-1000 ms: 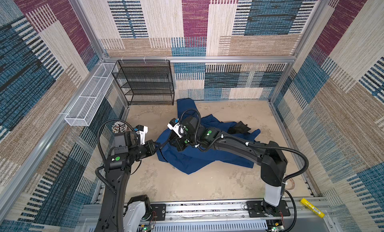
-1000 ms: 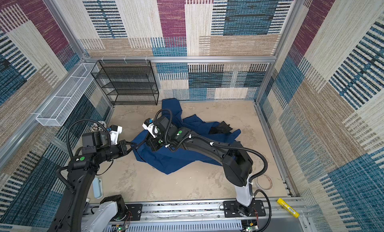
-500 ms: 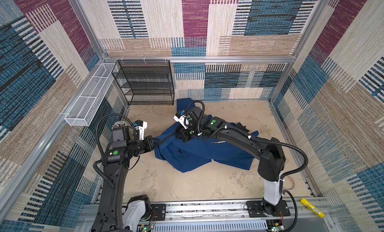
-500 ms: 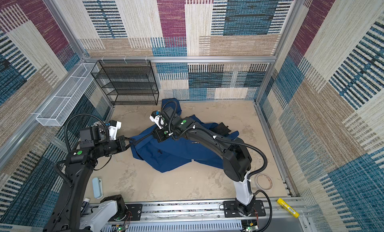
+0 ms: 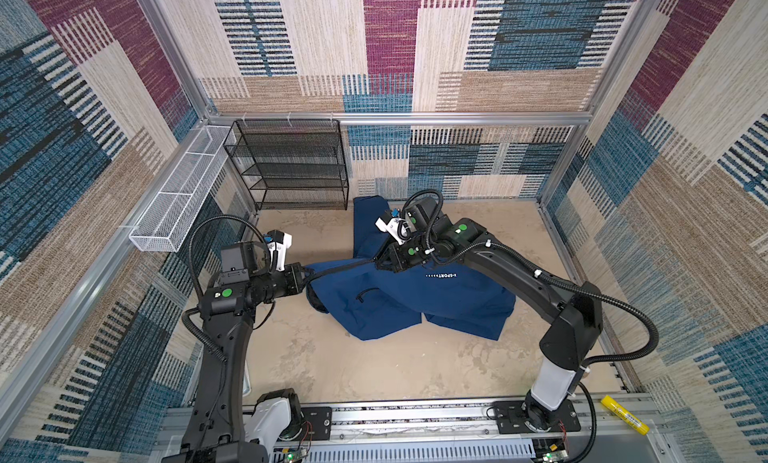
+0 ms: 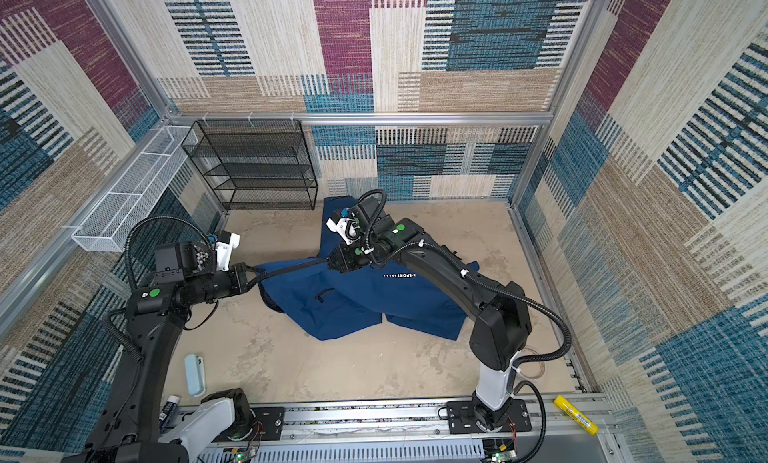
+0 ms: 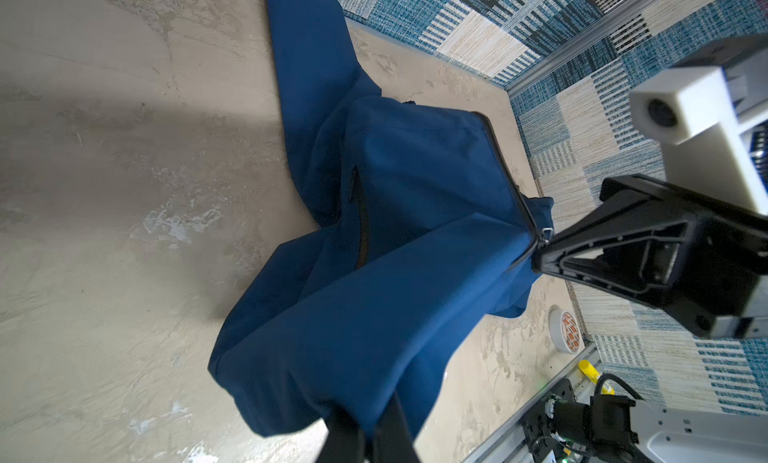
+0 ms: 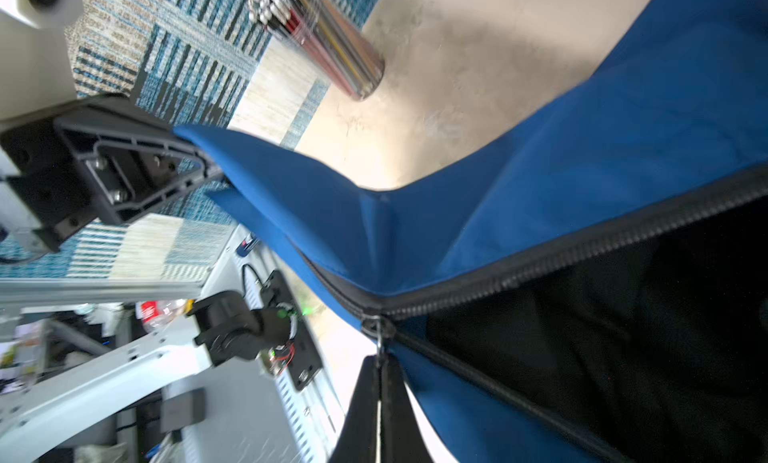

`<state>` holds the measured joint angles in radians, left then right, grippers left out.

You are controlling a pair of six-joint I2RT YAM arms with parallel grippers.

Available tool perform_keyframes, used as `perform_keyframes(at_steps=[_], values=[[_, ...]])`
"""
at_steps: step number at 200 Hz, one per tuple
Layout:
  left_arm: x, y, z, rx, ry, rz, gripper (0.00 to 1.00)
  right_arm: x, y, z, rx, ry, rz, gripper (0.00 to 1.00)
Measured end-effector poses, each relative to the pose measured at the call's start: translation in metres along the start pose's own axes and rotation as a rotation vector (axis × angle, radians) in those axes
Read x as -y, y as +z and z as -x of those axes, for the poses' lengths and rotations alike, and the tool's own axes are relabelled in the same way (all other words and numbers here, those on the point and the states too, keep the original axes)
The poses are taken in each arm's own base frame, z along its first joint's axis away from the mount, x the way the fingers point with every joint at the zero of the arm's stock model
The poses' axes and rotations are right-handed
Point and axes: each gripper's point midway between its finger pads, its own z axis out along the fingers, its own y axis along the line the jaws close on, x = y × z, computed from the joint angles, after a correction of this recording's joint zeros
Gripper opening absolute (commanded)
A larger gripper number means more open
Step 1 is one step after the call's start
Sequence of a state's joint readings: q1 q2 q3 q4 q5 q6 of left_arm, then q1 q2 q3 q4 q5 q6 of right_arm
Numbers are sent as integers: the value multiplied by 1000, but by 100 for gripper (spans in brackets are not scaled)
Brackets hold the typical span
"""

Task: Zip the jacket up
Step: 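Pull the zipper slider with the right gripper away from the left gripper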

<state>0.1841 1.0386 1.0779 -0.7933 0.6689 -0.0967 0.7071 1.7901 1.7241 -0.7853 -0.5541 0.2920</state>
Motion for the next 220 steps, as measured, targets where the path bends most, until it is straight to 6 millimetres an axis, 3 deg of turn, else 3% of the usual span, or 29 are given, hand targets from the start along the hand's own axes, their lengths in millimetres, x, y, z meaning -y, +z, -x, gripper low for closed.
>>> perform_keyframes(at_steps=[34,88,111,129,146,185,207,220], values=[[-15,2,2,-29,22,72,0,35,-8,-25,-50,98,-83,0],[-31,2,11,-44,44,132,0,77,-39,-58,-45,204,-200,0],[-40,-6,13,-38,33,161,0,93,-60,-61,-10,242,-246,0],[-40,-13,20,-19,27,170,0,102,-84,-48,52,256,-292,0],[-31,-20,32,14,47,150,0,104,-116,-22,141,247,-340,0],[-4,-31,55,74,70,59,0,82,-196,33,348,187,-453,0],[5,-34,66,96,85,18,0,66,-238,51,448,151,-530,0],[6,-34,68,101,90,15,0,65,-249,52,479,146,-561,0]])
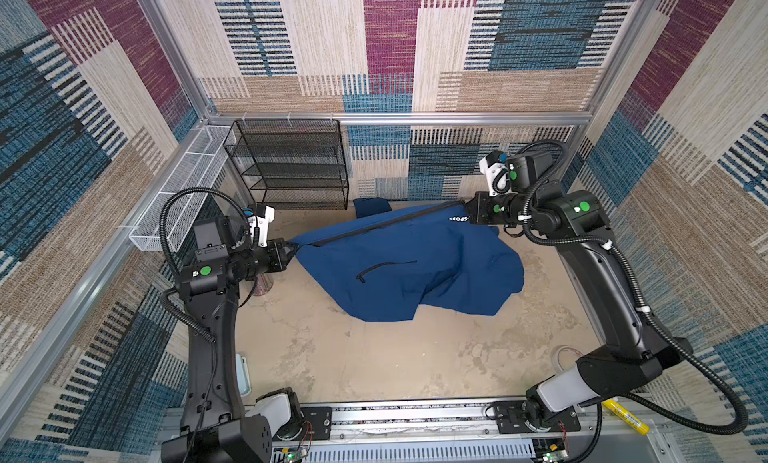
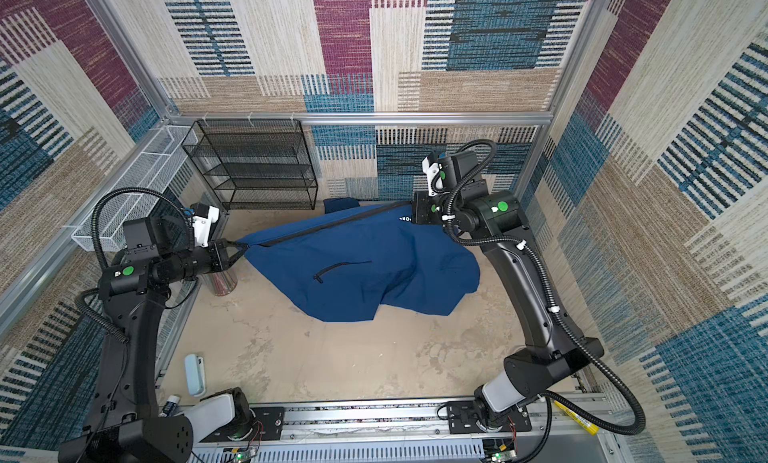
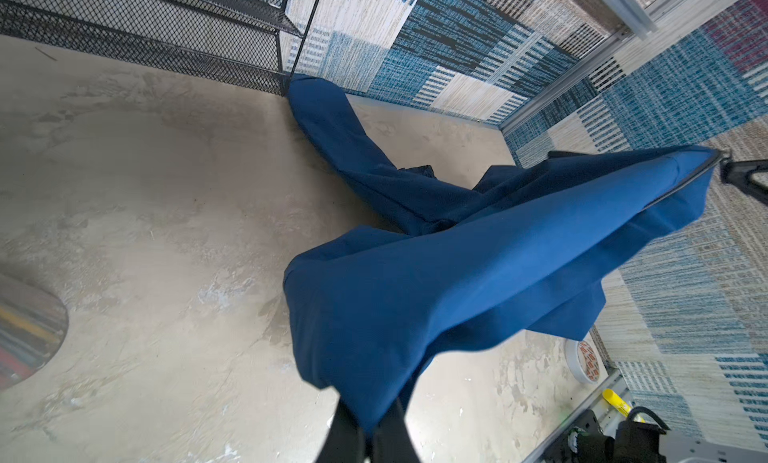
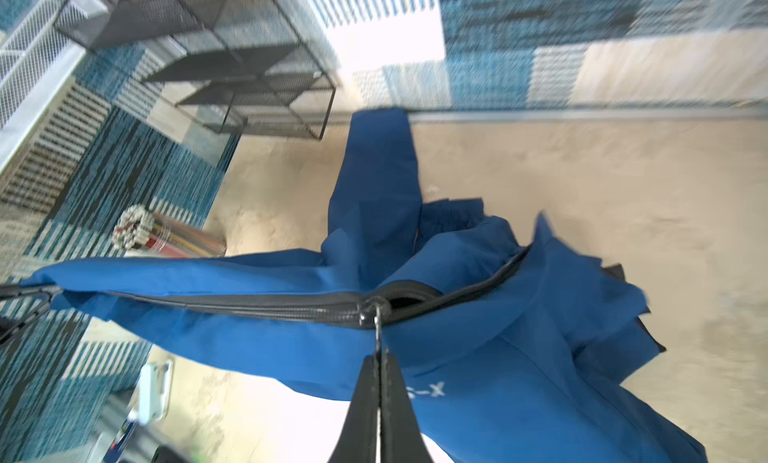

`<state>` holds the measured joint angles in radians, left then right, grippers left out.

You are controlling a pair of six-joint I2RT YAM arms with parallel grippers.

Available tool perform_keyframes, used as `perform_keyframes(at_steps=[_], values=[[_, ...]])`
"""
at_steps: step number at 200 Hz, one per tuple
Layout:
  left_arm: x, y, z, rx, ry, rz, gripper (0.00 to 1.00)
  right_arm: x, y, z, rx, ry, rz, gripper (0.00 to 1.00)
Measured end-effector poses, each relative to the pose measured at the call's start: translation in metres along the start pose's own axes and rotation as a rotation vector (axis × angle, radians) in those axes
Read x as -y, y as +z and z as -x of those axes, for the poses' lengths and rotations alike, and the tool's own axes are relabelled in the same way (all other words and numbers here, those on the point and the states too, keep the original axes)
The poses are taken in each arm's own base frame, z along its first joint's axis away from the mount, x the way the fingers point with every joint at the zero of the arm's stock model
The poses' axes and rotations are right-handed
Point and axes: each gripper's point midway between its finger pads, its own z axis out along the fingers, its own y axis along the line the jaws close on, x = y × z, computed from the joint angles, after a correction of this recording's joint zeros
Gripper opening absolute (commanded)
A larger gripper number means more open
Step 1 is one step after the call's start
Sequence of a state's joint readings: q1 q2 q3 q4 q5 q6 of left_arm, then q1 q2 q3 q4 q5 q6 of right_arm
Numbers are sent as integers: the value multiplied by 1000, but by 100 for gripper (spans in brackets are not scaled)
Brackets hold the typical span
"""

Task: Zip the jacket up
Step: 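Pull the zipper slider with the right gripper away from the left gripper, then lower the zipped jacket onto the floor with both grippers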

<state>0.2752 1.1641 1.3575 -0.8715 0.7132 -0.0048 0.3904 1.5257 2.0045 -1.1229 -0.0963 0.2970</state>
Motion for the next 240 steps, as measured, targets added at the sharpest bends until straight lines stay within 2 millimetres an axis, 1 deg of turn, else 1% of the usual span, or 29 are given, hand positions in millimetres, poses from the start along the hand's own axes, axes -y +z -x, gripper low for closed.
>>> perform_keyframes(at_steps=[6,11,20,25,28,30,35,40,43,48,51,58,66,74,82,104,128,155,185,199,219,231,240], values=[[-2,1,0,-3,-2,5,0,3,1,-4,-6,2,-10,0],[-4,2,0,-8,0,14,0,7,5,-11,-17,5,-17,0],[-13,4,-3,-26,2,50,0,15,16,-35,-67,22,-25,0],[-19,6,-6,-40,0,71,0,21,25,-53,-104,33,-28,0],[-23,6,-8,-48,-2,85,0,25,33,-70,-137,43,-25,0],[-25,7,-9,-53,-3,93,0,27,36,-77,-152,48,-26,0],[-31,8,-12,-67,-3,114,0,34,47,-106,-217,70,-25,0],[-36,9,-15,-81,-9,131,0,39,55,-130,-266,89,-26,0],[-40,9,-17,-89,-13,144,0,44,60,-147,-306,104,-30,0],[-45,10,-20,-102,-18,160,0,49,65,-167,-350,122,-33,0],[-48,10,-22,-108,-21,169,0,53,70,-183,-384,134,-37,0],[-56,10,-26,-124,-31,195,0,58,75,-207,-436,155,-38,0],[-62,9,-28,-132,-32,221,0,61,78,-222,-474,175,-38,0],[-65,9,-29,-136,-26,236,0,61,80,-226,-477,183,-29,0],[-68,9,-29,-140,-24,240,0,61,88,-226,-439,184,-9,0],[-74,13,-33,-162,-25,249,0,68,103,-246,-473,201,-9,0],[-86,12,-42,-189,-22,287,0,76,114,-245,-448,212,-15,0],[-100,5,-56,-218,-50,336,0,84,117,-249,-438,229,-21,0],[-104,1,-59,-213,-62,352,0,79,114,-257,-447,241,21,0],[-104,2,-63,-221,-68,352,0,84,114,-256,-436,243,0,0],[-104,3,-66,-227,-74,344,0,102,111,-248,-404,258,-53,0],[-102,4,-66,-225,-77,335,0,106,107,-240,-382,257,-75,0],[-99,6,-67,-220,-82,317,0,107,104,-229,-353,248,-89,0]])
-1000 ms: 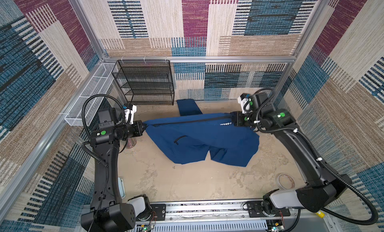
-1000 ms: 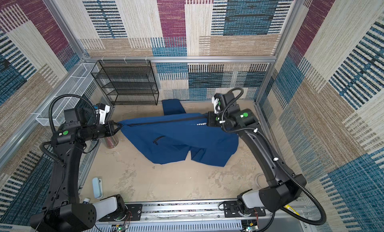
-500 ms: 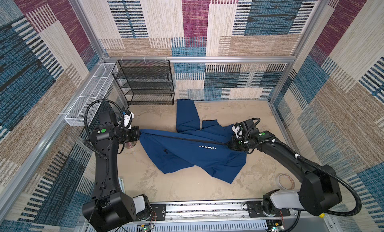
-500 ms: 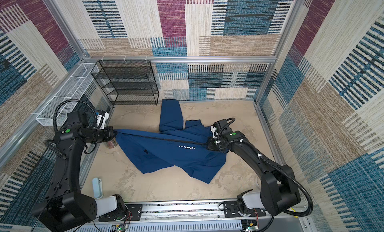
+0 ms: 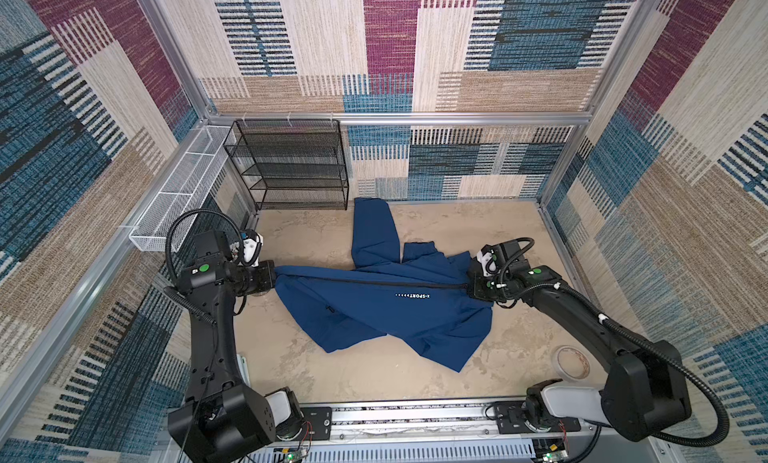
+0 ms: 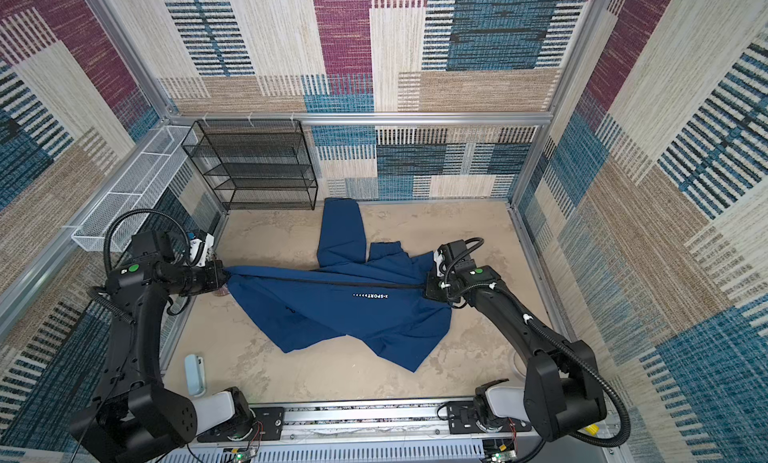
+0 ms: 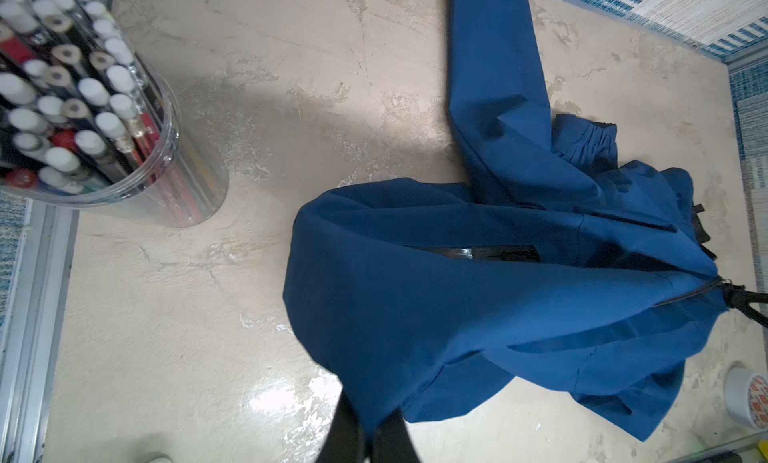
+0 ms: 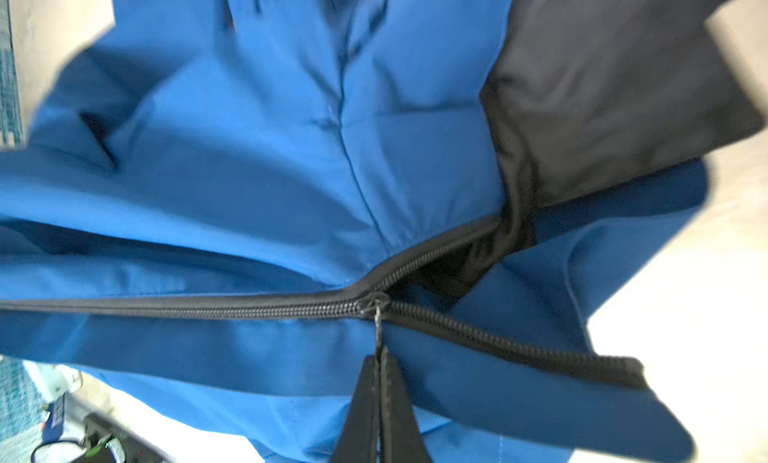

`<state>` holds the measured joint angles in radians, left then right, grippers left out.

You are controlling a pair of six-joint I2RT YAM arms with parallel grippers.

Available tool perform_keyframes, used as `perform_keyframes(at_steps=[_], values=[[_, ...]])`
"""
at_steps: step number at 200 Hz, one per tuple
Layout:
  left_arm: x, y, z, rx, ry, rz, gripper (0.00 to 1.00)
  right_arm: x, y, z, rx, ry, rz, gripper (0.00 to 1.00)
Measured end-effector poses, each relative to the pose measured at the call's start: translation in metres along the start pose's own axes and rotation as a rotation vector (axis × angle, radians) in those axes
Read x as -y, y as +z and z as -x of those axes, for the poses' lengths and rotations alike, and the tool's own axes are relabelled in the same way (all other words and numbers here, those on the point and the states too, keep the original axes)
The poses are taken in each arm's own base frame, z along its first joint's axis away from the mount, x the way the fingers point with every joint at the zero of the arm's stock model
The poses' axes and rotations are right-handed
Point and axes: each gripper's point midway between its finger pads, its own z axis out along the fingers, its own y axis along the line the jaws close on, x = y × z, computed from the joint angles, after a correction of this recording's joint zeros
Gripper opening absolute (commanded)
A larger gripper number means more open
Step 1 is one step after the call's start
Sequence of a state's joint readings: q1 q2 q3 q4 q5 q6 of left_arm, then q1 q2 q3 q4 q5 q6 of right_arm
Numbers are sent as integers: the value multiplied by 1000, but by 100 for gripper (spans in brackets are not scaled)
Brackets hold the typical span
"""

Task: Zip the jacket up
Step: 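Lower the zipped jacket onto the floor with both grippers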

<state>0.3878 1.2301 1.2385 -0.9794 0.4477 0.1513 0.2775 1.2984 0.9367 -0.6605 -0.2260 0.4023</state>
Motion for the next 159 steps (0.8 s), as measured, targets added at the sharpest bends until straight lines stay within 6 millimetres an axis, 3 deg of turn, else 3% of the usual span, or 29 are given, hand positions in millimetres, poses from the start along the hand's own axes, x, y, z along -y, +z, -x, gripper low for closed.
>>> perform_keyframes(at_steps=[53,71,85,123,129,140,144,159], values=[[56,19,-6,-18,79,-146,0,12,-60,61,249,-2,-142,0],[69,29,-14,-28,86,-179,0,24,-72,71,302,7,-190,0],[67,37,-22,-45,67,-176,0,36,-65,67,294,19,-220,0],[60,59,-41,-112,29,-177,0,70,-28,23,151,60,-265,0],[59,63,-45,-128,23,-175,1,71,-27,21,144,62,-260,13],[57,67,-50,-147,13,-174,34,69,-27,23,150,63,-250,56],[56,68,-52,-151,10,-173,42,69,-27,24,154,62,-249,68],[55,68,-55,-155,7,-171,56,63,-33,30,164,56,-234,93]])
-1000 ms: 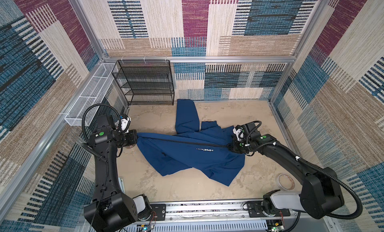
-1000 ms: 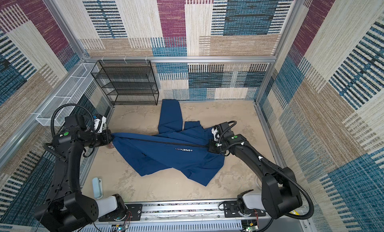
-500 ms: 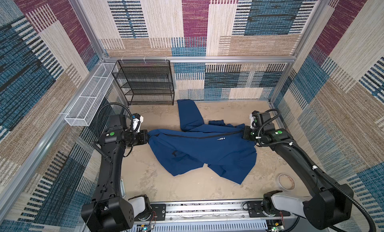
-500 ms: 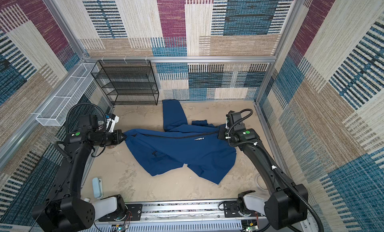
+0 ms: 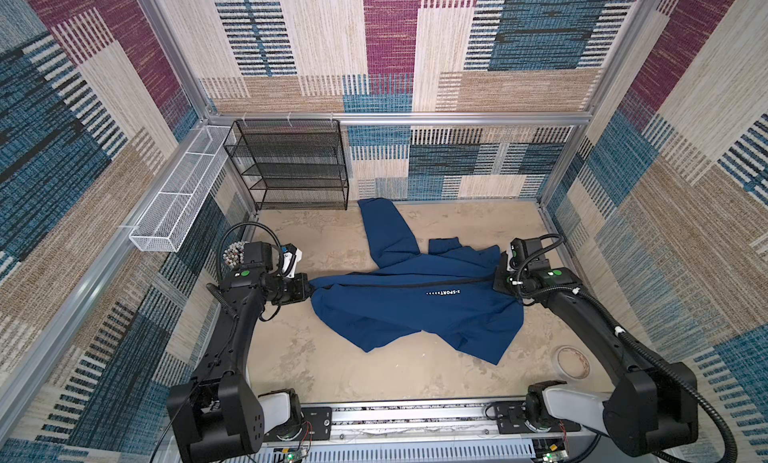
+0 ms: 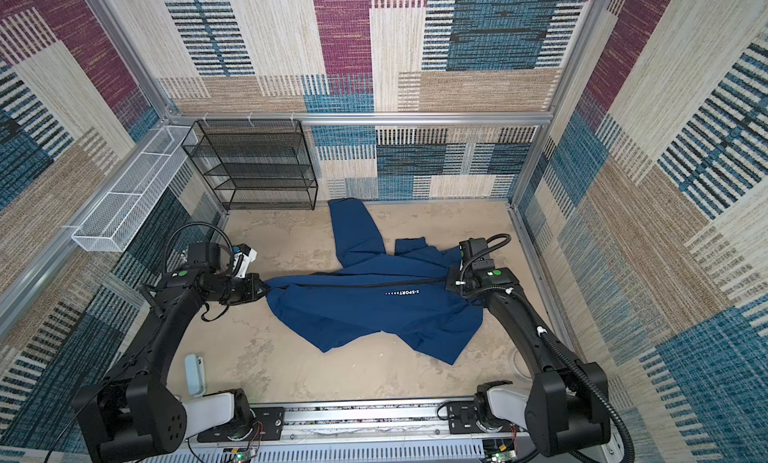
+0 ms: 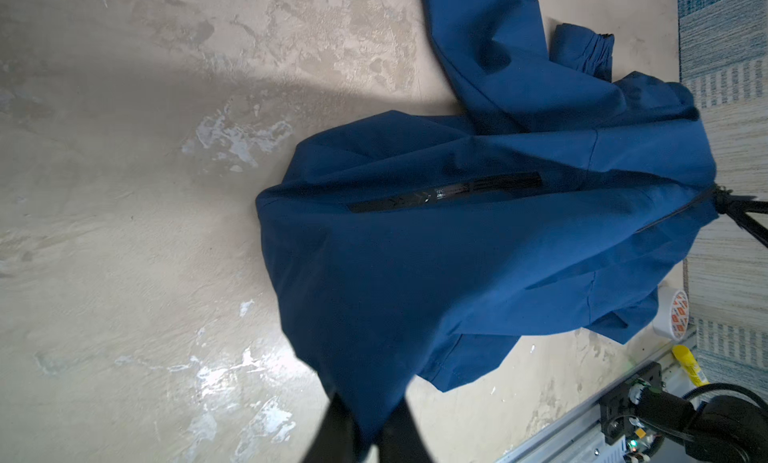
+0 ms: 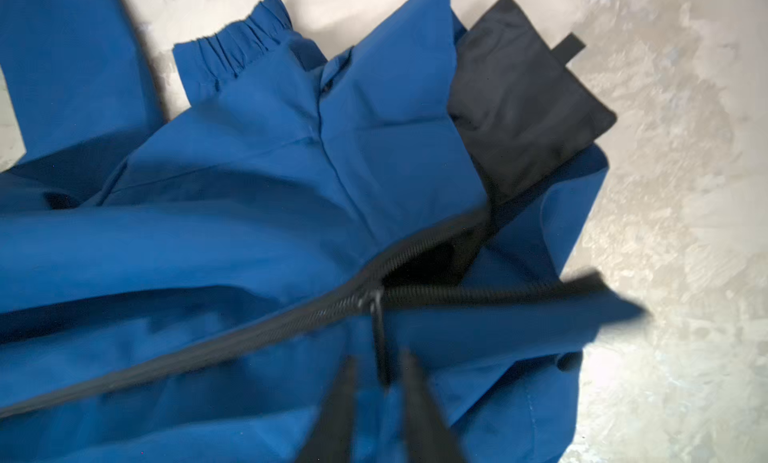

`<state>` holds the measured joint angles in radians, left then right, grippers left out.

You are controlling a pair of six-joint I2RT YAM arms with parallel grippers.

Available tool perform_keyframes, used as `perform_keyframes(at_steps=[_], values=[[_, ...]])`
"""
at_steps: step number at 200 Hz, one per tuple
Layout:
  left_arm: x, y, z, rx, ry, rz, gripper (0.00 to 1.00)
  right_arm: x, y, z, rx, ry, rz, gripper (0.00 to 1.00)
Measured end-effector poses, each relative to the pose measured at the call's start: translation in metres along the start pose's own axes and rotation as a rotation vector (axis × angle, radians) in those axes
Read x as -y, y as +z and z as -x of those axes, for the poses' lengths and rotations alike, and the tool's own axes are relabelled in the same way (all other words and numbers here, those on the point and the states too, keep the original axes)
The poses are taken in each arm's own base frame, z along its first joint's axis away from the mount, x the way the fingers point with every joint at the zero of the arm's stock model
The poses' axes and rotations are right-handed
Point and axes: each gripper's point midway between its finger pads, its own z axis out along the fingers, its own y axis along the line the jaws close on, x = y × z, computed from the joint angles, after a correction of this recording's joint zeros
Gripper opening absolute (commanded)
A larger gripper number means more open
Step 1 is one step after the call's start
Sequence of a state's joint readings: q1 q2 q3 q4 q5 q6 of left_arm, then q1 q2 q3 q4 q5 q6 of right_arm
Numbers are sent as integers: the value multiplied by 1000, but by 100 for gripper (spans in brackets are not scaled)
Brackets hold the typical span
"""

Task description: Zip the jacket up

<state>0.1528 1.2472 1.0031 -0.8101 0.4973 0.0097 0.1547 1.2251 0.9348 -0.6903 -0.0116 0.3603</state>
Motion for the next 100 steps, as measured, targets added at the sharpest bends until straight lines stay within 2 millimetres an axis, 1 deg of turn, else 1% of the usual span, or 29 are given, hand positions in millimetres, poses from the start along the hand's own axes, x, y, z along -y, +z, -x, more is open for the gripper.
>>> perform_keyframes(at_steps=[7,35,38,44,46,63,87,100], values=[[0,-1,0,5,2,5,60,-3,-5,6,15,-3,12,100],[-2,-15,0,51,21,58,80,-14,-40,35,123,-25,41,100],[-2,-16,0,57,24,61,84,-15,-44,39,134,-25,41,100],[-3,-20,0,69,30,77,98,-17,-50,45,153,-26,46,100],[-3,-22,1,74,31,81,100,-17,-51,47,158,-26,48,100],[-2,-32,3,121,34,105,99,-19,-58,55,184,-36,45,100],[0,-44,6,196,48,126,100,-15,-56,55,193,-45,25,100],[1,-49,11,270,65,131,99,-13,-53,57,217,-47,18,100]])
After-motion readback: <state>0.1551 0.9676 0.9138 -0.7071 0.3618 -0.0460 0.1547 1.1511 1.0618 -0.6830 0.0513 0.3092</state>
